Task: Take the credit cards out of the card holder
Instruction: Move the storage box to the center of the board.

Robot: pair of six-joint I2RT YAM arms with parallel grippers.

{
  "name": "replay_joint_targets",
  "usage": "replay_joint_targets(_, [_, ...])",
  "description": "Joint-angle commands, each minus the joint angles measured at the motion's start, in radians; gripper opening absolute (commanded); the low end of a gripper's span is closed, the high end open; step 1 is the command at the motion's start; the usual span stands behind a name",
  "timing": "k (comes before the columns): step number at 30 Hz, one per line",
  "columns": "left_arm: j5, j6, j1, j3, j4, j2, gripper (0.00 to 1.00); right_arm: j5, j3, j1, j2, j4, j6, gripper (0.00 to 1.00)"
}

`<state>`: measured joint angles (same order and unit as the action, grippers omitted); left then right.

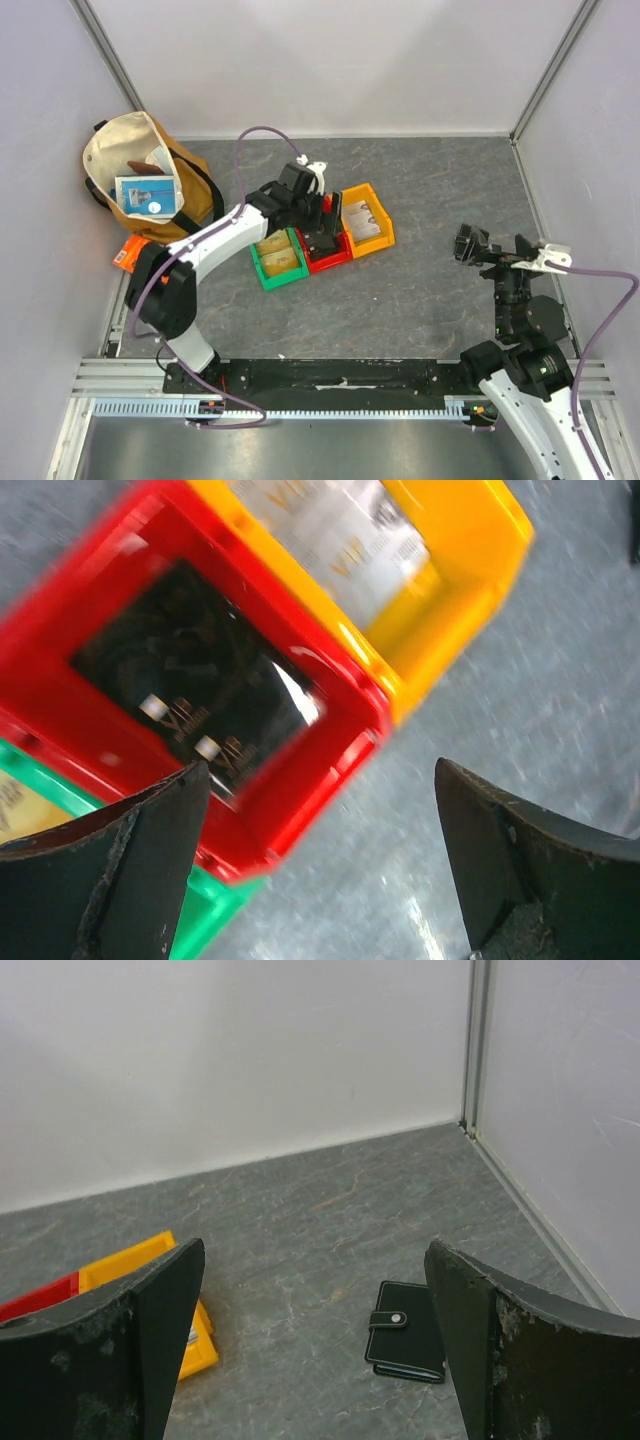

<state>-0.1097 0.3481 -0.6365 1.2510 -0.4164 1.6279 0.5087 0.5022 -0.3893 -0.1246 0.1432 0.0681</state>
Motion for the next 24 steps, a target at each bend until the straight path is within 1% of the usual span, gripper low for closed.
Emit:
replay_joint_targets(1, [-0.025,-0.009,0.089,0.123,0.018,0.108,0.99,-0.044,0.106,-0.005,-0.142,0.065,0.036,0.98])
replay_joint_targets(6, [-0.044,-0.057,0.155,0.214,-0.028,0.216,0.99,-0.012,0.229,-0.003,-0.404,0.203,0.151,0.98])
replay_joint_targets(10, [-0.074,-0.095,0.222,0.301,-0.061,0.291,0.99,-0.030,0.304,-0.003,-0.605,0.259,0.173,0.98])
replay_joint_targets(14, [-0.070,-0.158,0.271,0.457,-0.105,0.383,0.99,-0.009,0.361,0.000,-0.779,0.285,0.240,0.98])
replay_joint_targets(16, [-0.068,-0.202,0.285,0.546,-0.143,0.426,0.99,0.010,0.389,0.023,-0.866,0.289,0.292,0.98])
replay_joint_targets(17, [-0.068,-0.224,0.287,0.589,-0.165,0.443,0.99,-0.005,0.403,0.048,-0.903,0.297,0.315,0.98])
replay_joint_targets(19, [-0.082,-0.248,0.287,0.636,-0.189,0.452,0.99,-0.053,0.417,0.142,-0.963,0.300,0.343,0.98])
replay_joint_targets(22, [-0.119,-0.218,0.284,0.631,-0.193,0.397,0.99,-0.076,0.430,0.251,-1.059,0.297,0.349,0.98])
replay_joint_targets(24, [-0.140,-0.175,0.287,0.611,-0.191,0.336,0.99,-0.169,0.458,0.331,-1.154,0.308,0.338,0.98])
